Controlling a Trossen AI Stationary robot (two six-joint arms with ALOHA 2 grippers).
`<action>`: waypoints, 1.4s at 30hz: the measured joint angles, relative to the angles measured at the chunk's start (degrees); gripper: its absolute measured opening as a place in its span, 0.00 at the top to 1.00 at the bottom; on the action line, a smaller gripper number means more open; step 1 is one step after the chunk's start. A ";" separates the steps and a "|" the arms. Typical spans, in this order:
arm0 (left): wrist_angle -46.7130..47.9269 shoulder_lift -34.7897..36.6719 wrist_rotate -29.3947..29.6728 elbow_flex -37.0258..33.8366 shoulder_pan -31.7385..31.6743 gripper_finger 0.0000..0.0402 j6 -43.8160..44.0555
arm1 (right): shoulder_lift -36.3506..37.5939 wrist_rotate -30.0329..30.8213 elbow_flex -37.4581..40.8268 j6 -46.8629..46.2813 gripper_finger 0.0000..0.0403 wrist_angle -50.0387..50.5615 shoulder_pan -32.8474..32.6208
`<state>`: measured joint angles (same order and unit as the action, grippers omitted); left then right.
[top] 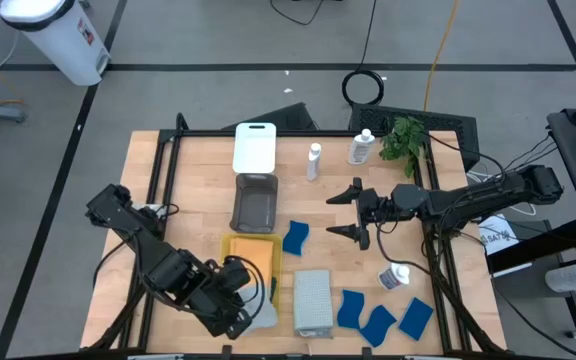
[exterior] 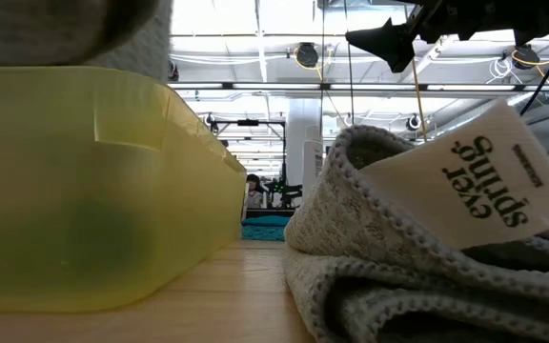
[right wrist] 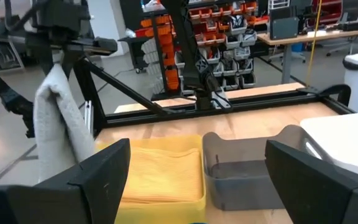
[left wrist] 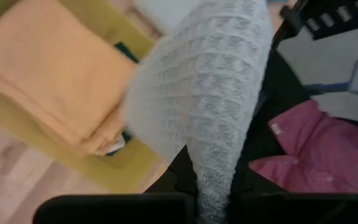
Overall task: Pick & Place Kitchen Items
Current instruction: Put the gray towel into the yellow bin
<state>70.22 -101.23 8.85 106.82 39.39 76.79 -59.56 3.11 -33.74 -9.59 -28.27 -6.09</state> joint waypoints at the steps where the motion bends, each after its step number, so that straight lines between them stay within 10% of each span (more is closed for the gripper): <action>1: 0.19 -0.08 -0.13 -0.01 0.14 0.96 0.47 | -0.01 -0.04 0.00 -0.20 0.17 -0.02 0.00; 42: 8.66 -0.05 5.39 -20.53 -9.97 0.96 -16.35 | -0.02 -0.23 0.00 -0.24 0.17 1.96 -0.02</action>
<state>78.88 -101.27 14.25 86.29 29.42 60.44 -59.57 2.88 -33.74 -9.82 -26.31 -6.11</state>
